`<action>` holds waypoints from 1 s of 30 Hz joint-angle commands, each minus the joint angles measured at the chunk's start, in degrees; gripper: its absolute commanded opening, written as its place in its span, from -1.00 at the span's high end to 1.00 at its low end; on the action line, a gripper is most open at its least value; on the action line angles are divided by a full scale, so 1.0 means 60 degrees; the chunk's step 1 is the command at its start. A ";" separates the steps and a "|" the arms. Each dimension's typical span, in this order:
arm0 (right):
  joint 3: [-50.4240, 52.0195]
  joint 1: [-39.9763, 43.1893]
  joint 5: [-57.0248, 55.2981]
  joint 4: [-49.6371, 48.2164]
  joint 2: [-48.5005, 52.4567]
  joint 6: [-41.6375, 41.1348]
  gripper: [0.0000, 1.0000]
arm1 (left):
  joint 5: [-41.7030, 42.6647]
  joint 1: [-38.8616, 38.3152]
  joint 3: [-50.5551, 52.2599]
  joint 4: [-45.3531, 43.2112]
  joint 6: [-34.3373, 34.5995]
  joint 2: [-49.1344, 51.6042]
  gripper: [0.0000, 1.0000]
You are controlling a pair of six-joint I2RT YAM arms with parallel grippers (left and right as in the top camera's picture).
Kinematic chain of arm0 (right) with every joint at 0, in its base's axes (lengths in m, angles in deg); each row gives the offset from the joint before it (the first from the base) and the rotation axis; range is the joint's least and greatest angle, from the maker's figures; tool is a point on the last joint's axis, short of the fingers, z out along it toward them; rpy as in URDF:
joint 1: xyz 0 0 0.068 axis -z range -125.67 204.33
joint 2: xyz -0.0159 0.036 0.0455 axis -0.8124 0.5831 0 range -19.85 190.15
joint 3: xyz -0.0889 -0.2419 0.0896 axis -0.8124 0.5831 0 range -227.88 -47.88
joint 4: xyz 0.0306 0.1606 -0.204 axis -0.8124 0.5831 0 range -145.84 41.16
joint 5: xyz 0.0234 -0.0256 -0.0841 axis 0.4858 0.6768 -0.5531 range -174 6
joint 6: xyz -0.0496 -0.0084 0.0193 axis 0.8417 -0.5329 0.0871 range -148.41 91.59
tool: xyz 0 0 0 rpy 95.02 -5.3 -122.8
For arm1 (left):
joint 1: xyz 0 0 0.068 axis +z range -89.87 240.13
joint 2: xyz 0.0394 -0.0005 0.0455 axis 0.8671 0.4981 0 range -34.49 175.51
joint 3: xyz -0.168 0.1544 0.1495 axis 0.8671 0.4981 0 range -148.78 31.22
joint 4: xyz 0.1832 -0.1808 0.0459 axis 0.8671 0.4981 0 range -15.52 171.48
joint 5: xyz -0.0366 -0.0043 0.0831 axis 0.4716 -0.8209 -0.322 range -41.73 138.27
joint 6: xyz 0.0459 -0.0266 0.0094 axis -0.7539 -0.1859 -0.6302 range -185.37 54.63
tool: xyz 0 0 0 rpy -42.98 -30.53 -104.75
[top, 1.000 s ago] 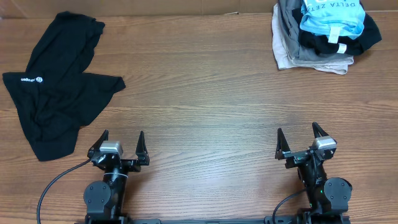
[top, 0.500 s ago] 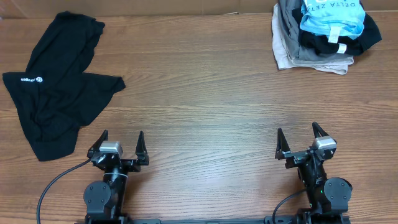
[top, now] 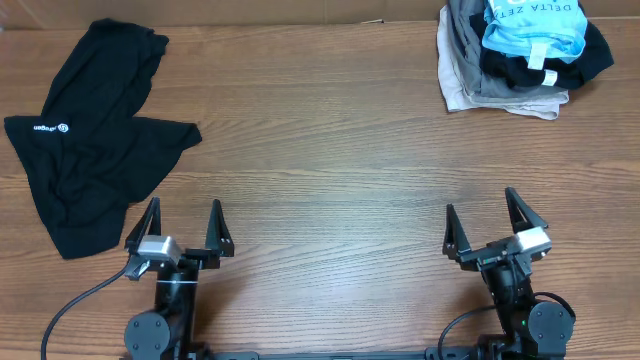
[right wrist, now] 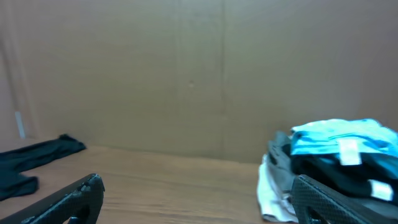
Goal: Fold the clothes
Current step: 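Reach the left gripper to the crumpled black t-shirt and grasp it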
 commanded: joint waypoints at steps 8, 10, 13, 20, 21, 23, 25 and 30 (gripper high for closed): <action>-0.2430 0.0033 0.1184 0.0091 0.1898 -0.0149 -1.00 | 0.0244 0.0095 -0.3909 0.2058 -0.0546 0.3289 -0.99; -0.3246 0.0033 0.1501 0.0310 0.2812 -0.0149 -1.00 | 0.0448 0.0095 -0.4772 0.2499 -0.0550 0.4237 -0.99; -0.4466 0.0033 0.1774 0.0696 0.4193 -0.0146 -1.00 | 0.0586 0.0095 -0.6313 0.3523 -0.0703 0.5774 -1.00; -0.8378 0.0033 0.3024 0.2998 0.8375 -0.0146 -1.00 | 0.0586 0.0095 -1.0327 0.7009 -0.1526 0.9490 -0.99; -0.9023 0.0033 0.3191 0.3501 0.9016 -0.0142 -1.00 | 0.0597 0.0095 -1.0954 0.7559 -0.1541 1.0029 -1.00; -1.0284 0.0033 0.3413 0.4583 1.0236 -0.0098 -1.00 | 0.0623 0.0095 -1.2047 0.8440 -0.1701 1.0921 -1.00; -1.1559 0.0033 0.3493 0.5708 1.1479 -0.0073 -1.00 | 0.0619 0.0095 -1.2684 0.8470 -0.1883 1.1613 -1.00; -1.3573 0.0033 0.3646 0.7082 1.3905 -0.0087 -1.00 | 0.1111 0.0095 -1.3005 0.8218 -0.1752 1.2688 -1.00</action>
